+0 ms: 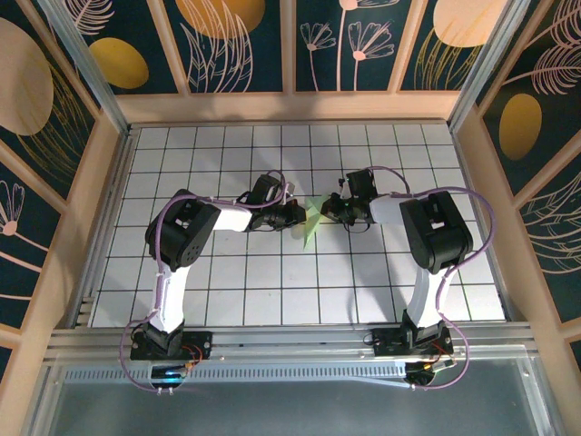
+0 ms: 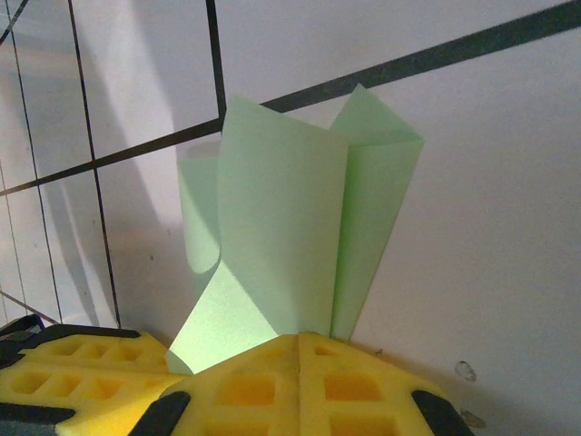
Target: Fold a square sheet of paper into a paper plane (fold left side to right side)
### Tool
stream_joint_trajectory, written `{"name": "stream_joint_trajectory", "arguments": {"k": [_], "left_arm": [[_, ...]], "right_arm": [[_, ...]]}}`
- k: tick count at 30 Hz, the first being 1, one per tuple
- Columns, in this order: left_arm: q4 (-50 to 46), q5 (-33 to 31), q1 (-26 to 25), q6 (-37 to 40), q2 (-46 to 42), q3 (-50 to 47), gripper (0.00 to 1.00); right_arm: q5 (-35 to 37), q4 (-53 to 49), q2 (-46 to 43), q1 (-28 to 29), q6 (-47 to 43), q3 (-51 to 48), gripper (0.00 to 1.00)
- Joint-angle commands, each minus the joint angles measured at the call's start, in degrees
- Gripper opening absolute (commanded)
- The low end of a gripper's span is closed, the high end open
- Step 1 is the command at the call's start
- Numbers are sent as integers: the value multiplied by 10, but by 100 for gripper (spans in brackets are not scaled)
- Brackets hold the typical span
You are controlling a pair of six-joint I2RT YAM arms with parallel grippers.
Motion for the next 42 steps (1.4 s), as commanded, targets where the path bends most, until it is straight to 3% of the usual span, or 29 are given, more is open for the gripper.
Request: {"name": "stream_joint_trajectory", "arguments": {"k": [1, 15, 19, 28, 42], "left_arm": [[-60, -90, 21, 21, 33, -9, 0], [-79, -81, 28, 33, -62, 4, 26], [-114, -63, 27, 49, -105, 4, 19], [-122, 65, -2, 25, -134, 0, 5], [-116, 50, -38, 19, -72, 30, 1]], "right_arm": [[25, -34, 14, 1, -14, 11, 1], [39, -30, 22, -2, -21, -18, 0], [37, -24, 22, -3, -21, -21, 0], [36, -25, 26, -3, -27, -17, 0], [37, -35, 30, -2, -30, -13, 0]]}}
